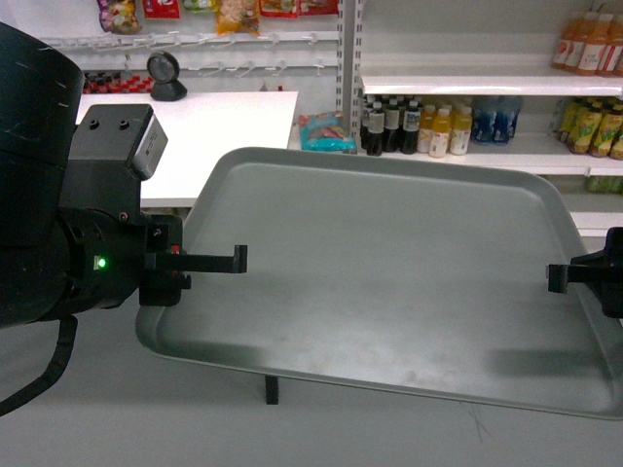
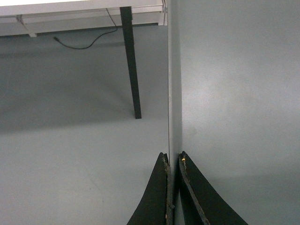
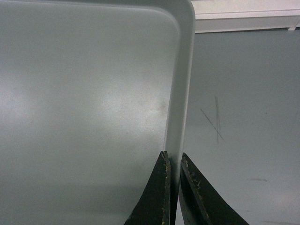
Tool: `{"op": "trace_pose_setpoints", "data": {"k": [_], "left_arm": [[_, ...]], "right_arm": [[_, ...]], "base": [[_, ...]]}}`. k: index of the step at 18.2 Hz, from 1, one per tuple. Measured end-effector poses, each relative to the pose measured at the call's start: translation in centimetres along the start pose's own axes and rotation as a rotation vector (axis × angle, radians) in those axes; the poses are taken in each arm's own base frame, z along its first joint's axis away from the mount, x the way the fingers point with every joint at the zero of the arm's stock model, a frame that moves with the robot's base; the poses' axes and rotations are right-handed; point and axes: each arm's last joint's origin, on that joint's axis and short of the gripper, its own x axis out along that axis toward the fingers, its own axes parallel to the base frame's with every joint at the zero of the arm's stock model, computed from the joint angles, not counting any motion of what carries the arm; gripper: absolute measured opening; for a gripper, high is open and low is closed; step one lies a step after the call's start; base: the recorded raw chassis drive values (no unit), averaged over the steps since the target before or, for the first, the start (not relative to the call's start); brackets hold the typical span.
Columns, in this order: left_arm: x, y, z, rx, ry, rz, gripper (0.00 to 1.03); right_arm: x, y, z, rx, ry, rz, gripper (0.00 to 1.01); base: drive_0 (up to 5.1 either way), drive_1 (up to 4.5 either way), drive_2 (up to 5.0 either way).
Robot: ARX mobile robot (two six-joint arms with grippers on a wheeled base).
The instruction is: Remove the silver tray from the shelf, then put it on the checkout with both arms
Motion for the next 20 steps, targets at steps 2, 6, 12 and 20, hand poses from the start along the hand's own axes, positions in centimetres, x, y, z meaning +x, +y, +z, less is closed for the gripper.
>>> {"op": "trace_pose_setpoints", "data": {"k": [2, 6, 12, 20], "left_arm": [[0.0, 0.0, 0.0, 0.0, 0.0, 0.0, 0.03], [0.0, 0.0, -0.01, 0.001, 0.001, 0.001, 0.03], [0.0, 0.0, -0.02, 0.001, 0.002, 0.001, 0.03], [0.0, 0.0, 0.0, 0.001, 0.0, 0.0, 0.03]], "right_arm": [[0.0, 0.01, 0.01, 0.0, -0.001, 0.001, 0.03], [0.0, 0.03, 0.01, 0.0, -0.001, 0.001, 0.03], [0.0, 0.01, 0.0, 0.0, 0.0, 0.001, 0.03], [0.0, 0.04, 0.01, -0.001, -0.001, 0.001, 0.03]], "base": [[-4.9, 2.51, 2.5], [-5.0, 2.45, 2.5], [-5.0, 2.46, 2.5], [-5.0, 2.46, 2.5]]}}
